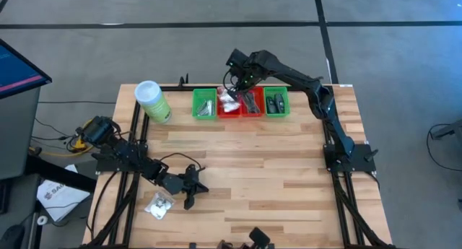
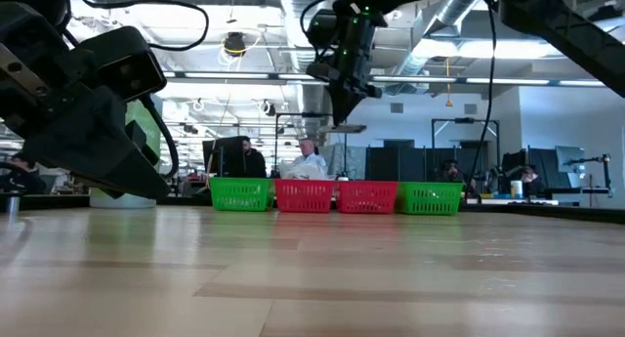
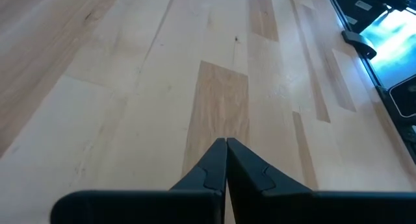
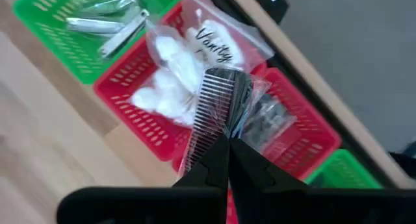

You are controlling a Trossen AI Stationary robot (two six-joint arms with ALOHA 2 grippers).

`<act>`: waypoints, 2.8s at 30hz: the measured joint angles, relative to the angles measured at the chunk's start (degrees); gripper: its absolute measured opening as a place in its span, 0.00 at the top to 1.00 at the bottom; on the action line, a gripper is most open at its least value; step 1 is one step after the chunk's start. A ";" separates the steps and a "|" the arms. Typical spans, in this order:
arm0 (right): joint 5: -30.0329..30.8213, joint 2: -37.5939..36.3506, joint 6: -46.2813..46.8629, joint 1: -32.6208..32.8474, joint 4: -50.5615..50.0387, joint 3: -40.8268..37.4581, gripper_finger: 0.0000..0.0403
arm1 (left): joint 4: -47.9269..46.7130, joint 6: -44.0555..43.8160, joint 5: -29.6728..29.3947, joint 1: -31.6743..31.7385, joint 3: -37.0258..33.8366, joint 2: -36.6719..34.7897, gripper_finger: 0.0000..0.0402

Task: Pick & Place Travel size toiletries
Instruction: Put the black comb into the right red bin, then put the white cotton pack into the left red bin

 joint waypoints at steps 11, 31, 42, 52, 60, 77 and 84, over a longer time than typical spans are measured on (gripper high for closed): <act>-1.34 0.05 1.48 0.65 5.82 -12.80 1.00 | 0.07 0.31 0.04 1.03 0.00 0.00 1.00; -2.87 -0.15 2.85 -6.05 8.02 -17.15 1.00 | 0.02 0.29 0.11 0.96 0.02 0.00 1.00; -2.78 -0.17 1.82 -6.91 11.09 -18.23 0.97 | 0.19 0.29 0.11 1.07 0.02 0.00 1.00; -2.69 -0.17 1.29 -6.87 11.14 -18.23 0.81 | 0.56 0.26 0.11 1.07 0.04 0.00 1.00; -2.45 -4.85 0.12 -3.67 17.66 -18.15 0.81 | 0.63 -0.19 0.11 1.07 0.04 0.00 1.00; -0.80 -43.84 9.08 10.96 61.36 -65.32 0.81 | 0.93 -0.87 0.23 0.85 0.04 0.00 1.00; 0.92 -53.10 7.50 24.39 70.39 -77.82 0.81 | 0.95 -6.08 3.08 0.85 0.04 0.00 1.00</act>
